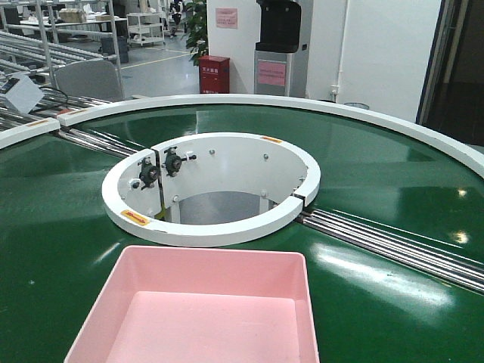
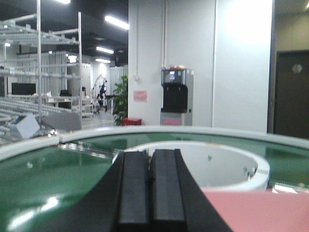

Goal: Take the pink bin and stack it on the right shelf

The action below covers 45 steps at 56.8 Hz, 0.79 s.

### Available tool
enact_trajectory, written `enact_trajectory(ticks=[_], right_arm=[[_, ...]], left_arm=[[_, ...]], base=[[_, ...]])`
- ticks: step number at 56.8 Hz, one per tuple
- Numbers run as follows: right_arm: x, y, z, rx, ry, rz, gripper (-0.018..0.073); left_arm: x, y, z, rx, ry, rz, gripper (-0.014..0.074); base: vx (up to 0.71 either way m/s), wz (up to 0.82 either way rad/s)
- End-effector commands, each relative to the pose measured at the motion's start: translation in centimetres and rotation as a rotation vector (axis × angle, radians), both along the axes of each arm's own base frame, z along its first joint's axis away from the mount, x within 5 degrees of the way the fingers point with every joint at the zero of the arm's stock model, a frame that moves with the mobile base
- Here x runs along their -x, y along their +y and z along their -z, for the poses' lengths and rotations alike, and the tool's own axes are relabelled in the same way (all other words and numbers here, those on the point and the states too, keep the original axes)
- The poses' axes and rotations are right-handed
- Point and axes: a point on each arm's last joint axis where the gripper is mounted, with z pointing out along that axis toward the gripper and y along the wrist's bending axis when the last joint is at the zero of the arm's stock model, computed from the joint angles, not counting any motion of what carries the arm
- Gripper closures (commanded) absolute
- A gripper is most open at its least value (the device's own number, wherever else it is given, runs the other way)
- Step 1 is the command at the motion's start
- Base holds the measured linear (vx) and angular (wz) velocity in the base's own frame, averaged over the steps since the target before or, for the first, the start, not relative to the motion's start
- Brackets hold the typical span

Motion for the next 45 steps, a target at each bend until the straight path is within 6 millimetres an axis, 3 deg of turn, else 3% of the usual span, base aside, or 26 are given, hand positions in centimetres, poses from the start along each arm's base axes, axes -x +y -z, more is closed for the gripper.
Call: enact_trajectory(ticks=[1,8,15,23,30,38,45], right_arm=[[1.8,-0.3,-7.1,0.042,-0.241,0.037,0.0568],[0.8,-0.2,-13.4,0.053,-0.225,0.036,0.0568],[-2.6,0.4,-15.9,0.068,-0.151,0.033,0.0568],[-6.9,1.1,-14.8,0.065,0.021,0.018,0.0568],[-9.3,1.5,-13.4,0.073,0.138,0.01,0.0564],[-9.6,1.5,-13.3,0.073,0.144,0.01,0.0519],[-9.6,1.5,-13.3,0.075,0.142,0.011,0.0392]], left_arm=[[0.9,0.1,-5.8,0.016,-0.075,0.003,0.0604],[-0.5,-0.1,-12.6,-0.009,-0.071,-0.004,0.0604],[-4.0,-0.4,-15.8,-0.065,-0.001,-0.016,0.0604],[-7.0,-0.6,-15.8,-0.071,0.075,-0.014,0.0604],[-8.6,-0.7,-15.0,-0.07,0.142,-0.009,0.0599],[-9.6,-0.8,-14.5,-0.073,0.177,-0.008,0.0533],[-10.0,-0.8,-14.3,-0.074,0.191,-0.008,0.0405]], base=[[0.0,0.0],[0.0,0.0],[0.0,0.0],[0.0,0.0],[0.0,0.0],[0.0,0.0],[0.0,0.0]])
